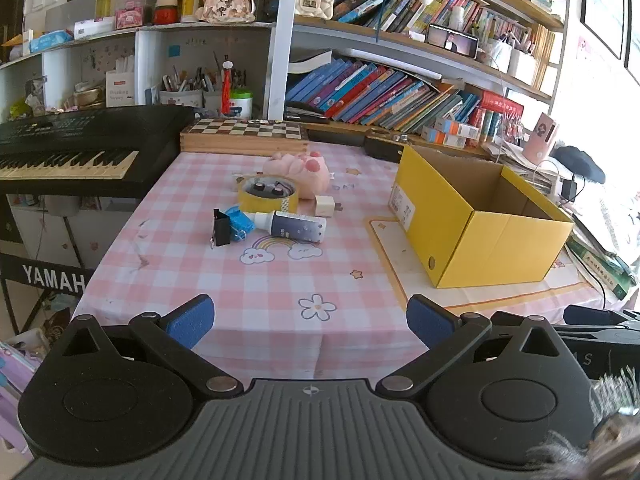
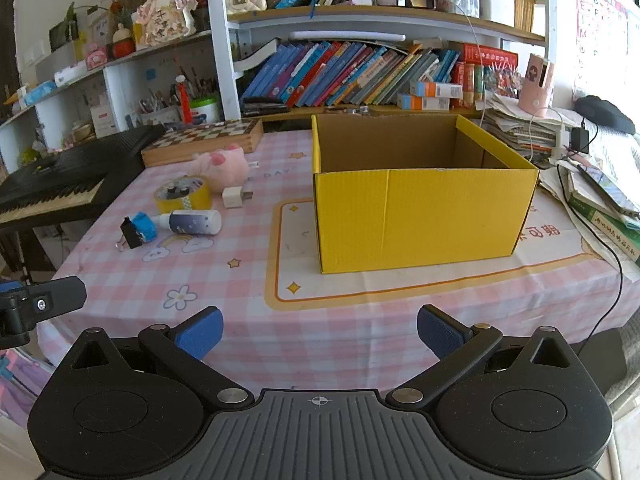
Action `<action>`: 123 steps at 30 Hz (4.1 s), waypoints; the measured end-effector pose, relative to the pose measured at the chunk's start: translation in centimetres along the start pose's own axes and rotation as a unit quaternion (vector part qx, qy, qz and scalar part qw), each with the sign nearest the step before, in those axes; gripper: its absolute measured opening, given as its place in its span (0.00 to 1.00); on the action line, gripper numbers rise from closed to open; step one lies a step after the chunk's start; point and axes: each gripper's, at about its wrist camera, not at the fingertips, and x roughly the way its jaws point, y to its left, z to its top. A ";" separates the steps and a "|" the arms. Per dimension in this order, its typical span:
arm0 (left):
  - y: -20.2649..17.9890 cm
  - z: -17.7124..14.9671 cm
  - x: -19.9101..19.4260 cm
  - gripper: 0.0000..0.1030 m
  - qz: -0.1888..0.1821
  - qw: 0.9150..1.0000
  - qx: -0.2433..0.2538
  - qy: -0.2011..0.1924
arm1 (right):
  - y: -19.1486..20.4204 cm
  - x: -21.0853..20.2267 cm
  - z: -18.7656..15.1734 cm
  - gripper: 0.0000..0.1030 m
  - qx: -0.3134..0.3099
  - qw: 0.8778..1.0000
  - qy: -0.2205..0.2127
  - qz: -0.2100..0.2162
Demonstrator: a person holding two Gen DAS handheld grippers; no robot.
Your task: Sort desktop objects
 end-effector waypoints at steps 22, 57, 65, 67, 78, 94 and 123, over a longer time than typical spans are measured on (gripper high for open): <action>0.2 0.1 0.3 1.00 -0.002 1.000 0.001 0.002 | 0.6 0.4 0.3 1.00 -0.009 1.000 0.002 0.001; 1.0 0.3 0.8 1.00 -0.009 1.000 -0.003 0.008 | 1.5 0.4 0.6 1.00 -0.023 1.000 0.002 0.005; 1.8 0.6 0.8 1.00 -0.011 1.000 -0.014 0.007 | 2.7 0.7 1.0 1.00 -0.045 0.999 0.006 0.022; 1.9 0.6 0.8 1.00 -0.012 1.000 -0.016 0.008 | 2.8 0.5 1.1 1.00 -0.049 0.998 0.003 0.029; 3.0 0.5 0.6 1.00 0.003 1.000 -0.028 0.009 | 4.3 0.8 1.4 1.00 -0.067 0.995 -0.001 0.068; 5.2 0.8 1.2 1.00 0.026 0.998 -0.054 0.011 | 6.7 2.9 2.3 1.00 -0.100 0.989 0.015 0.110; 7.3 5.4 9.5 1.00 0.095 0.990 -0.098 0.043 | 9.8 13.8 8.6 1.00 -0.168 0.969 0.069 0.170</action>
